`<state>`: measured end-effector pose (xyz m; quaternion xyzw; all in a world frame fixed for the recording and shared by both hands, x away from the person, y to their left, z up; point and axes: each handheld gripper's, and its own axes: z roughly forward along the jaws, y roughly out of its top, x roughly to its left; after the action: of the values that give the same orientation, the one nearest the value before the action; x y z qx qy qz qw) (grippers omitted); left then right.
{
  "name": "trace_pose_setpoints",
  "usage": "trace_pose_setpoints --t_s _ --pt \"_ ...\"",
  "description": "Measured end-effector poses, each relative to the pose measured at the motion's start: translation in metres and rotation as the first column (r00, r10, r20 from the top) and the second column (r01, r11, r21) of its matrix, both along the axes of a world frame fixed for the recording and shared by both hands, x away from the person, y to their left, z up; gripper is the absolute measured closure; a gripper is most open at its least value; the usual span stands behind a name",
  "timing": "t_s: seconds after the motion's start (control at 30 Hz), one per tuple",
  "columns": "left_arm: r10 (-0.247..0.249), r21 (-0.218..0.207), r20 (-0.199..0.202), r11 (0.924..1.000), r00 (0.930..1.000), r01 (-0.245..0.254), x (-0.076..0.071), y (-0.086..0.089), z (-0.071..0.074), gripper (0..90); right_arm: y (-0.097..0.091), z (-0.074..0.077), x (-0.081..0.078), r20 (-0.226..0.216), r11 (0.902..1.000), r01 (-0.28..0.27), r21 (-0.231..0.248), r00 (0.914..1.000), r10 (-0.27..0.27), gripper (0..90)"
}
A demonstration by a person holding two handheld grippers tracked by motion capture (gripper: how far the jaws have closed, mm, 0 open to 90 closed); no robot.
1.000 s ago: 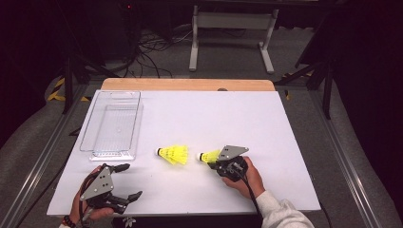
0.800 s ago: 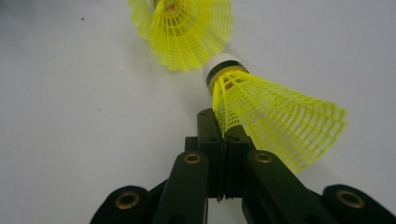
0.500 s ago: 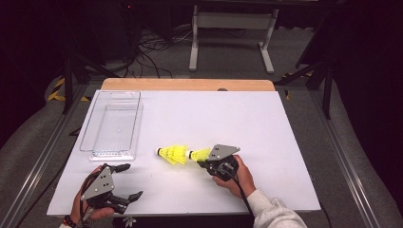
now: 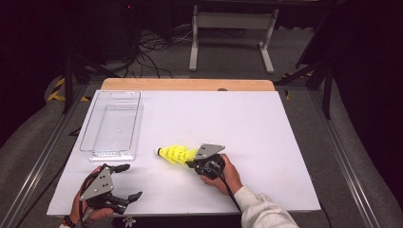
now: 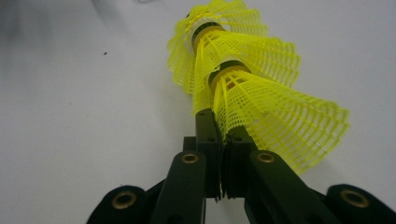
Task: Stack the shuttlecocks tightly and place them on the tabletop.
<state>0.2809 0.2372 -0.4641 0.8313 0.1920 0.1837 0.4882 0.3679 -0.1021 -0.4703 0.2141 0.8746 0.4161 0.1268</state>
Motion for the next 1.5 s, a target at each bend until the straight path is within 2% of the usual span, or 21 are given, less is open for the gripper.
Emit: trace_pose_setpoints --t_s 0.2,0.23,0.37,0.5,0.57,0.67,0.73,0.9,1.0,1.1,1.2,1.3,1.37,1.4,1.5 --pt "-0.003 0.008 0.004 1.0 1.0 0.003 0.0 0.0 0.0 6.9 0.004 -0.003 0.001 0.002 0.9997 -0.005 -0.022 1.0 0.005 80.8" --pt "-0.003 0.007 0.004 1.0 1.0 0.003 0.0 0.0 0.0 6.9 0.005 -0.004 0.0 0.002 0.9994 0.0 -0.035 1.0 0.0 71.8" --pt "0.0 0.003 0.004 1.0 1.0 0.0 0.0 0.0 0.0 6.9 0.002 -0.002 -0.003 -0.004 0.9995 -0.009 -0.031 0.9999 0.009 60.7" --pt "0.0 0.004 0.008 1.0 1.0 0.0 0.0 0.001 0.001 6.9 -0.005 0.006 -0.006 0.008 0.9994 0.002 -0.035 1.0 -0.002 63.8" --pt "0.0 0.006 0.011 1.0 0.9999 0.0 -0.001 0.001 0.001 6.9 -0.008 0.007 -0.006 -0.007 0.9994 0.0 -0.035 1.0 0.0 71.2" --pt "0.003 0.001 0.011 1.0 0.9999 -0.003 -0.001 0.0 0.001 7.2 -0.01 0.006 -0.007 -0.019 0.9994 -0.007 -0.033 0.9998 0.006 88.8" --pt "-0.001 0.005 0.013 1.0 0.9999 0.001 -0.001 -0.001 0.001 7.3 -0.008 0.007 -0.007 -0.003 0.9991 -0.011 -0.041 0.9999 0.011 90.0" --pt "-0.004 0.003 0.007 1.0 1.0 0.004 0.0 -0.001 0.001 7.3 -0.006 0.008 -0.007 0.028 0.9997 -0.008 -0.023 0.9996 0.008 90.0" --pt "-0.003 0.006 0.008 1.0 1.0 0.003 0.0 -0.001 0.0 7.3 -0.003 0.009 -0.007 0.033 0.9997 -0.024 -0.01 0.9991 0.025 90.0" --pt "-0.004 0.007 0.006 1.0 1.0 0.004 0.0 -0.001 0.0 7.3 0.0 0.008 -0.007 0.032 0.9996 -0.03 -0.003 0.999 0.03 90.0" --pt "-0.004 0.008 0.004 1.0 1.0 0.004 0.0 -0.001 0.0 7.3 0.005 0.003 -0.007 0.021 0.9987 -0.048 -0.013 0.9986 0.049 89.8" --pt "-0.004 0.007 -0.003 1.0 1.0 0.004 0.0 -0.002 -0.001 7.3 0.008 0.0 -0.007 0.011 0.9989 -0.044 -0.018 0.999 0.044 88.3" --pt "-0.004 0.008 -0.002 1.0 1.0 0.004 0.0 -0.003 -0.001 7.3 0.009 -0.003 -0.007 0.014 0.9986 -0.042 -0.031 0.999 0.042 83.4" --pt "-0.005 0.008 -0.003 1.0 1.0 0.005 0.0 -0.002 -0.001 7.3 0.01 -0.004 -0.006 0.011 0.9989 -0.033 -0.034 0.9994 0.034 74.3" --pt "-0.004 0.005 0.001 1.0 1.0 0.004 0.0 -0.001 -0.001 7.3 0.009 -0.005 -0.006 0.005 0.999 -0.03 -0.033 0.9995 0.03 69.7"
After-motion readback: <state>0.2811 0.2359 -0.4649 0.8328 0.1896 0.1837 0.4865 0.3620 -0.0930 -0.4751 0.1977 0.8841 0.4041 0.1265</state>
